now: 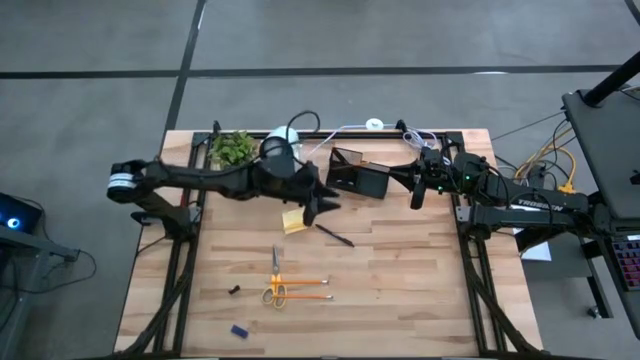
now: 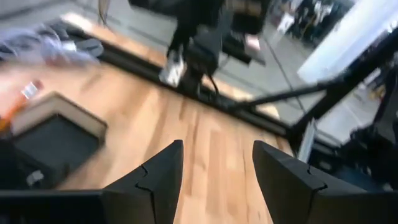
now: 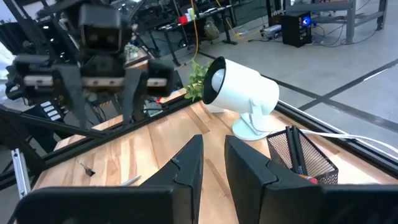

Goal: Pick and place office supplies into organizer
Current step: Put the binder clip into the desk organizer

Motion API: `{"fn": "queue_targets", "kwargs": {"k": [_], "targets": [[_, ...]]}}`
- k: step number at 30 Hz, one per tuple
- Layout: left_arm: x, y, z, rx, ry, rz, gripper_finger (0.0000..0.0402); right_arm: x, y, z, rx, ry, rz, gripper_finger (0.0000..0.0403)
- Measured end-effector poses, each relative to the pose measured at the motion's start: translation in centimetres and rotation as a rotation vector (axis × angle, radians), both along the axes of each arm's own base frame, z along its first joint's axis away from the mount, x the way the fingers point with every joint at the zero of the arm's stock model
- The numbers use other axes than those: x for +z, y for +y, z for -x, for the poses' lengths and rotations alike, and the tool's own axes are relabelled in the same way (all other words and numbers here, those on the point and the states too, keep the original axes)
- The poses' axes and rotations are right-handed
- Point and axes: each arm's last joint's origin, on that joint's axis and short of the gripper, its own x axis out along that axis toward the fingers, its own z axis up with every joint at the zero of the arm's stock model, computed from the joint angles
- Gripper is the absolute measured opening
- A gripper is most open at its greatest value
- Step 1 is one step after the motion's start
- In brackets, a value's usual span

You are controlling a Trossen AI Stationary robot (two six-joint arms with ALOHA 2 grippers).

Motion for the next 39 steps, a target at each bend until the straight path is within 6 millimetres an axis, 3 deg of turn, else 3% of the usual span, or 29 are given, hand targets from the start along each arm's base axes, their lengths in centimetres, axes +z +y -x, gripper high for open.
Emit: {"fn": "queue_targets", "kwargs": {"k": [9, 18, 28, 39], "targets": [[-2.6, -2.0, 0.7, -0.011, 0.272, -0.003, 0.0178, 0.0, 0.0, 0.0, 0.0, 0.0, 0.0, 0.0057], [-5.2, -2.8, 2.6, 0.059, 0.587, -0.124, 0.0178, 0.0, 0.0, 0.0, 0.0, 0.0, 0.0, 0.0057], [-7.1, -3.6, 3.5, 0.02, 0.7, -0.315, 0.0178, 0.0, 0.0, 0.0, 0.0, 0.001, 0.0, 0.0057], [-9.3, -3.6, 2.9, 0.051, 0.78, -0.275, 0.0178, -0.1, 0.0, 0.0, 0.001, 0.006, -0.002, 0.0057]]}}
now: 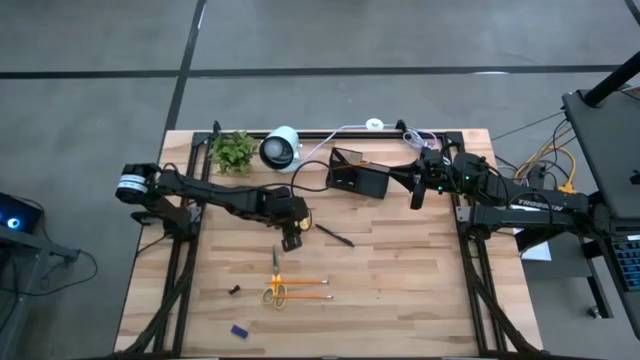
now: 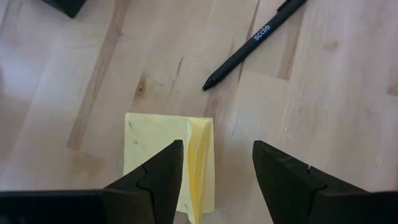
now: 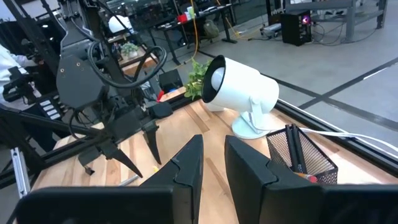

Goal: Pick and place office supplies into organizer
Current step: Put the binder clip into the desk organizer

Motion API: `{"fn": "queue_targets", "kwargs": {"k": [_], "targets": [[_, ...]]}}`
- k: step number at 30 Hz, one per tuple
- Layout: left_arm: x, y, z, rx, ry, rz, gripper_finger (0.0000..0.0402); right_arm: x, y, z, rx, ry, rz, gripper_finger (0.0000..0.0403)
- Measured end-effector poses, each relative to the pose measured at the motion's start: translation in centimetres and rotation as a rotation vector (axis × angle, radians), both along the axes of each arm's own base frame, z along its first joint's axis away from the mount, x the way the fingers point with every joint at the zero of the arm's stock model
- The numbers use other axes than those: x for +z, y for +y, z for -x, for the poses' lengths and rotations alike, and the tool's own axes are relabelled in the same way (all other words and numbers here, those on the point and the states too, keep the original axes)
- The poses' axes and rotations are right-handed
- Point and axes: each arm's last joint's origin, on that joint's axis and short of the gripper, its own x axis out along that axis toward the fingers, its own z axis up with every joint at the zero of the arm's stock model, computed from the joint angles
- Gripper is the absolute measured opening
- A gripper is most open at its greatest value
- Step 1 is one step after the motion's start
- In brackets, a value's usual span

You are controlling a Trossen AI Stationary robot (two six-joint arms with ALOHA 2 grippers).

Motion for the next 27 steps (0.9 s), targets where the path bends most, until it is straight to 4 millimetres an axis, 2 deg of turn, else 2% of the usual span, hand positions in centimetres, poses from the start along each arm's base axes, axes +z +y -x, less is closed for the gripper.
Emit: {"fn": "queue_targets", "kwargs": {"k": [7, 13, 19, 27], "targets": [[0.0, -0.1, 0.0, 0.004, 0.001, 0.013, 0.0178, 0.0, 0.0, 0.0, 0.0, 0.0, 0.003, 0.0057], [0.0, -1.1, 0.2, -0.072, 0.03, 0.277, 0.0178, 0.0, 0.0, 0.0, 0.0, 0.001, 0.003, 0.0057], [0.4, -2.9, 1.8, 0.015, 0.268, 0.53, 0.0178, 0.0, 0.0, 0.0, 0.0, 0.001, 0.003, 0.0057], [1.9, -6.3, 4.7, 0.129, 0.503, 0.572, 0.0178, 0.0, 0.0, 0.0, 0.001, 0.005, 0.007, 0.0057]]}}
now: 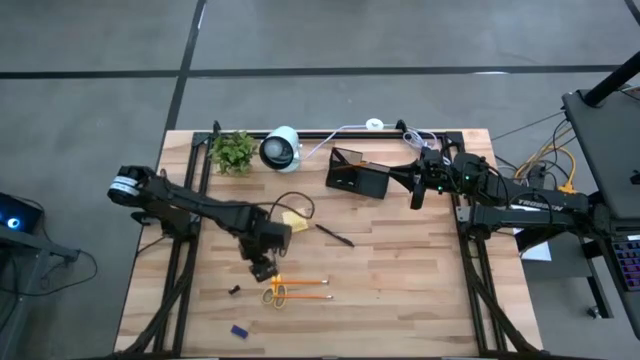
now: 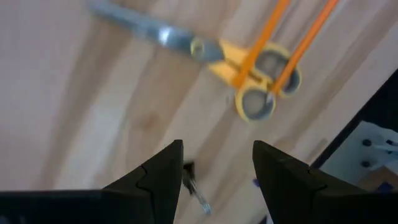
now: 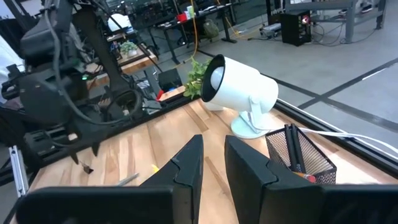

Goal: Pick and place office supplies into organizer
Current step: Put the binder clip into the desk organizer

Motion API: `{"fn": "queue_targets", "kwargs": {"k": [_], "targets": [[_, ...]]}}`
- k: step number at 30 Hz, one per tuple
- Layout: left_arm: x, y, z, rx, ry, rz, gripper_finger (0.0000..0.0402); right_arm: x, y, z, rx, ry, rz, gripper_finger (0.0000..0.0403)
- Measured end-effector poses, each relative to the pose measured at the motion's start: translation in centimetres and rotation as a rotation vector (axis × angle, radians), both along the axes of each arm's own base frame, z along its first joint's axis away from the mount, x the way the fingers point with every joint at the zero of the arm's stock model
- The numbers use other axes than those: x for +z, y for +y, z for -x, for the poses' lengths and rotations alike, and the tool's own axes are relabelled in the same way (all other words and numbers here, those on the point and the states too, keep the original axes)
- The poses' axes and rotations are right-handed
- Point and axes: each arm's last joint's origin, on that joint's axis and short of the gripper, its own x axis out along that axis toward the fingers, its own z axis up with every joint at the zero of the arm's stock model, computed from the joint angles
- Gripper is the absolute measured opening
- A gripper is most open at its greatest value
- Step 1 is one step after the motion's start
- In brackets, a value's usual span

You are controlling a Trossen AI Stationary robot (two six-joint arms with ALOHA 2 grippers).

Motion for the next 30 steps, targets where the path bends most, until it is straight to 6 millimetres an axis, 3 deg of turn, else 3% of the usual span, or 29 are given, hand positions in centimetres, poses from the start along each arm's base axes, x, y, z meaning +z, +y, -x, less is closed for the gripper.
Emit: {"fn": "queue_targets", "kwargs": {"k": [11, 20, 30], "targets": [[-0.8, -4.4, 2.4, 0.083, 0.156, -0.009, 0.0178, -0.2, 0.0, 0.0, 0.003, 0.029, 0.017, 0.0057], [-1.9, -5.4, 3.9, 0.191, 0.274, -0.048, 0.0178, -0.2, 0.0, 0.0, 0.004, 0.03, 0.017, 0.0057], [-3.0, -5.9, 4.8, 0.157, 0.288, -0.067, 0.0178, -0.3, 0.0, 0.0, 0.004, 0.031, 0.017, 0.0057]]}}
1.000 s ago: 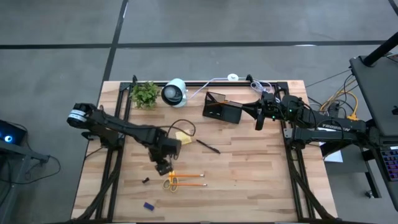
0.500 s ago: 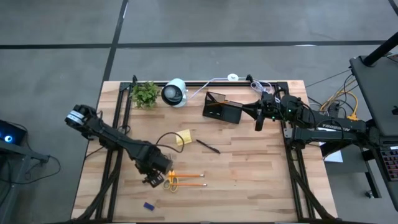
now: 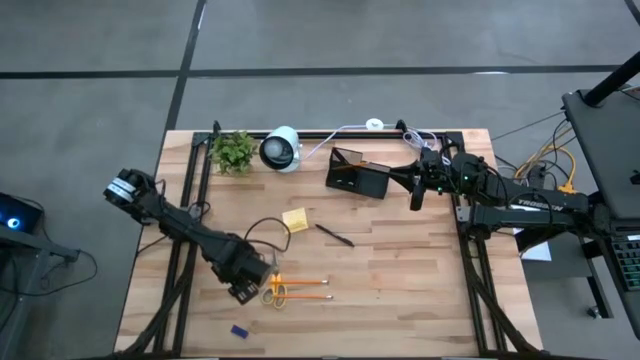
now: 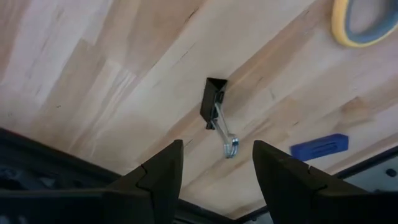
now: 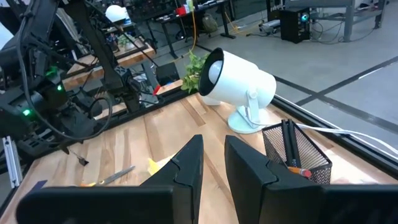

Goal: Pick and place office supplies into organizer
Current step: Put the binder clip into the desk organizer

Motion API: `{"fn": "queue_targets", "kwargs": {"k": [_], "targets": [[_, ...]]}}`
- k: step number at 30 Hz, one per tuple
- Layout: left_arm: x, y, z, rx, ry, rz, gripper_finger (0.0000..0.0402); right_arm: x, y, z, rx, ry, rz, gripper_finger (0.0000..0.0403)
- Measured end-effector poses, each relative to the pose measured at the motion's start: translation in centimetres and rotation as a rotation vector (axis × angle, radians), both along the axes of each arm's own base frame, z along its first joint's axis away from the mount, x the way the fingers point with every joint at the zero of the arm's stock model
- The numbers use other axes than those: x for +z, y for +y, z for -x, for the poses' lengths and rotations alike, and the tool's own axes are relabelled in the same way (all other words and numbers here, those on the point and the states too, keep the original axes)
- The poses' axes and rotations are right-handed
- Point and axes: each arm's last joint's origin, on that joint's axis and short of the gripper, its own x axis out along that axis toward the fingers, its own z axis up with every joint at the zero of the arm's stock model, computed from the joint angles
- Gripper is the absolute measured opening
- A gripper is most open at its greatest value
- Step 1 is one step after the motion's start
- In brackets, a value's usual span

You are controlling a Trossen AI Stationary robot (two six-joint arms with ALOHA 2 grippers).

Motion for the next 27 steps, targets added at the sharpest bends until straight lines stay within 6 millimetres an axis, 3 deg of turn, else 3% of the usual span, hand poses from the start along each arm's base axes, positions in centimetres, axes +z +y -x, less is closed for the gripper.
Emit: {"fn": "queue_targets", "kwargs": {"k": [13, 27], "targets": [[-1.6, -0.9, -0.4, -0.059, -0.044, -0.036, 0.0178, 0.0, 0.0, 0.0, 0.0, 0.0, 0.0, 0.0057], [-1.6, -1.5, 0.0, -0.087, -0.045, -0.034, 0.0178, 0.0, 0.0, 0.0, 0.002, 0.003, 0.01, 0.0057]]}}
